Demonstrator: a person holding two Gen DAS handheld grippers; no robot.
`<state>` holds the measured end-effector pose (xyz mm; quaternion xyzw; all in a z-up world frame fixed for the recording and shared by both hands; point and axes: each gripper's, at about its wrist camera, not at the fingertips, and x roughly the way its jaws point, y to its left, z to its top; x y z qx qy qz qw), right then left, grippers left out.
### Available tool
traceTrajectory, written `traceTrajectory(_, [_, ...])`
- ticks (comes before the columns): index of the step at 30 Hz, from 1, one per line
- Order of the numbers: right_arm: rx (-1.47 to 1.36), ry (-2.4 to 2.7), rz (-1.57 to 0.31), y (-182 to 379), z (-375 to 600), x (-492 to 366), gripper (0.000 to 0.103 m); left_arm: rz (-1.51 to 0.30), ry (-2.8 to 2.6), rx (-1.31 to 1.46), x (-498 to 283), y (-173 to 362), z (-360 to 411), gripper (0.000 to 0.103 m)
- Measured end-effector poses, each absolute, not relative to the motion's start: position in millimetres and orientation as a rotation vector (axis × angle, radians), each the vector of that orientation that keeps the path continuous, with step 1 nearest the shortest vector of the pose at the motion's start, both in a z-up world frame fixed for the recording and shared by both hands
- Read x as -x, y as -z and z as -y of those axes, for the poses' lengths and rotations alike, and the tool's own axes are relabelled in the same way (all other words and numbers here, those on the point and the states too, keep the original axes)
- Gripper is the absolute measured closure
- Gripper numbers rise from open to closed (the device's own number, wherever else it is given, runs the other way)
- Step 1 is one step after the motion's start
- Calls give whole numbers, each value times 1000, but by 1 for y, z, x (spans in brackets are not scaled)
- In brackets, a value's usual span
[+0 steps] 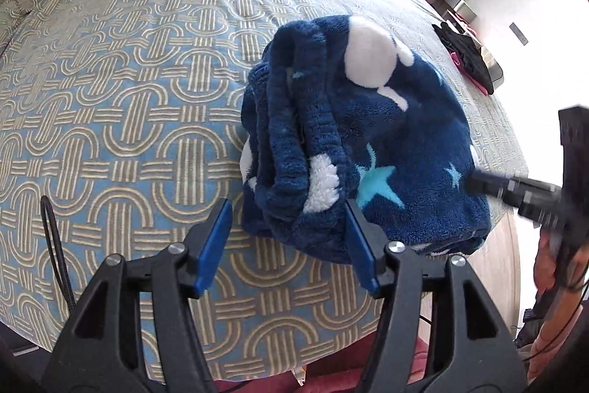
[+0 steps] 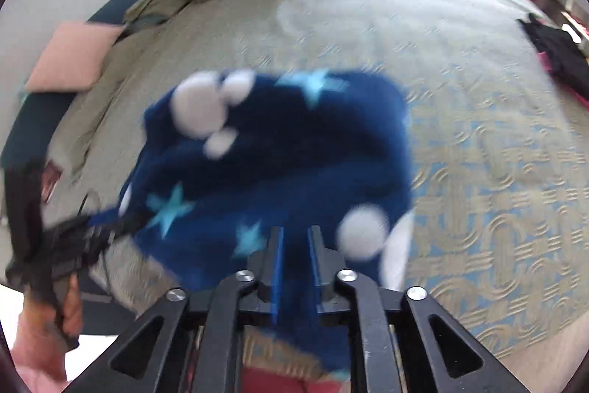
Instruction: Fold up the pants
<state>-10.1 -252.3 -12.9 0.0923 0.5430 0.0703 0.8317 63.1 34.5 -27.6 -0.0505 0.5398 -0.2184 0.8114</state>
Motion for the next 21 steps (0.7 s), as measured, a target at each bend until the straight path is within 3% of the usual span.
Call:
traceTrajectory(3, [-91,-109,-1224,37,243,15,80,-1220,478,178,-68,37,-36,37])
traceTrajectory(14, [-57,-279,-1077,-31,202,-65,75,-1167,522,243,-59,37,-49,31])
traceTrajectory(18, [-33,-321,-1137,-11,171,-116,74,-1146,548,216,-63,41,-44,28])
traceTrajectory(21, [88,-206,-1228,33,153,-160,75,-1140,576,248,-71,54,-42,26])
